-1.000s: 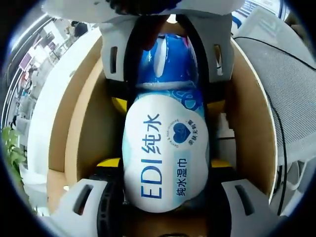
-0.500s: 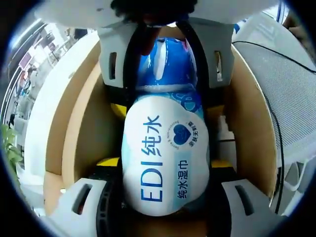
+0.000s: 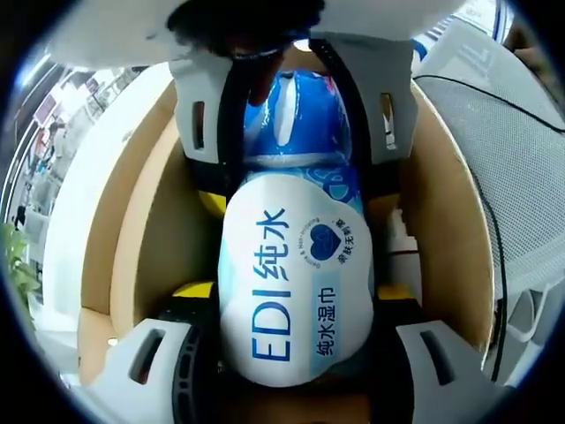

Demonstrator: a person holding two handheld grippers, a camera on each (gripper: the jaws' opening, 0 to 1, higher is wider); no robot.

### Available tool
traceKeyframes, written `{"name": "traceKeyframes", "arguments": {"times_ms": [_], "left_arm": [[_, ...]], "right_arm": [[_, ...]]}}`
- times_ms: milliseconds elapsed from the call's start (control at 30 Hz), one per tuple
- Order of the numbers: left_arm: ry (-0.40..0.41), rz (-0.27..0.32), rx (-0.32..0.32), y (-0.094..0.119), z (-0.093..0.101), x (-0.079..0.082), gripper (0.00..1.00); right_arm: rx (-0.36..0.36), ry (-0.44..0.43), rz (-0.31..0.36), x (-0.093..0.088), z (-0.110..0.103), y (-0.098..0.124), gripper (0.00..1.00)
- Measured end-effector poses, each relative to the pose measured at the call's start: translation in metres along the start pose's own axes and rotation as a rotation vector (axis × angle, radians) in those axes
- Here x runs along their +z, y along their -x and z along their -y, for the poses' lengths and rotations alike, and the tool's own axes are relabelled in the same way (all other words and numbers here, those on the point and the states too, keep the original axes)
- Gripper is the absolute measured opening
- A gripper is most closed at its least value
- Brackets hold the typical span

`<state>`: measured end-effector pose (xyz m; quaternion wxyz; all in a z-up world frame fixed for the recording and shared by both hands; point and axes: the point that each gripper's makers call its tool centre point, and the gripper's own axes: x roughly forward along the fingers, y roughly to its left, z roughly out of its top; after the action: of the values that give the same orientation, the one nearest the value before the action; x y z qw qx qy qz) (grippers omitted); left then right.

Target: Operate the shoe box by opening the lid, removing the specified soft item, and placing it in the target area until the item is outside and the box remains undamaged.

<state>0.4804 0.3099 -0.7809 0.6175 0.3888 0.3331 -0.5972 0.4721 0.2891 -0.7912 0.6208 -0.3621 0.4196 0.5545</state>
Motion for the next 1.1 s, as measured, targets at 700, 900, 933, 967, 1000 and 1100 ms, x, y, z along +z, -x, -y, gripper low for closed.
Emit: {"name": "traceKeyframes", "arguments": {"times_ms": [700, 900, 933, 967, 1000, 1100], "left_arm": [[-0.033, 0.008, 0.046, 0.000, 0.002, 0.000, 0.66], [-0.041, 0.006, 0.055, 0.004, 0.008, 0.000, 0.66], [-0.042, 0.005, 0.055, 0.005, 0.008, 0.000, 0.66], [-0.041, 0.001, 0.052, 0.007, 0.008, 0.000, 0.65], [-0.039, -0.001, 0.051, 0.008, 0.009, 0.001, 0.65], [-0.045, -0.007, 0.051, 0.009, 0.010, 0.001, 0.64]], "right_arm": [[-0.082, 0.058, 0.135, 0.007, -0.001, -0.001, 0.60], [-0.103, 0.085, 0.138, 0.009, -0.006, 0.001, 0.58], [-0.108, 0.088, 0.137, 0.009, -0.006, 0.002, 0.58], [-0.108, 0.089, 0.136, 0.009, -0.006, 0.002, 0.58], [-0.113, 0.097, 0.134, 0.010, -0.006, 0.003, 0.57], [-0.113, 0.105, 0.132, 0.011, -0.008, 0.006, 0.57]]}}
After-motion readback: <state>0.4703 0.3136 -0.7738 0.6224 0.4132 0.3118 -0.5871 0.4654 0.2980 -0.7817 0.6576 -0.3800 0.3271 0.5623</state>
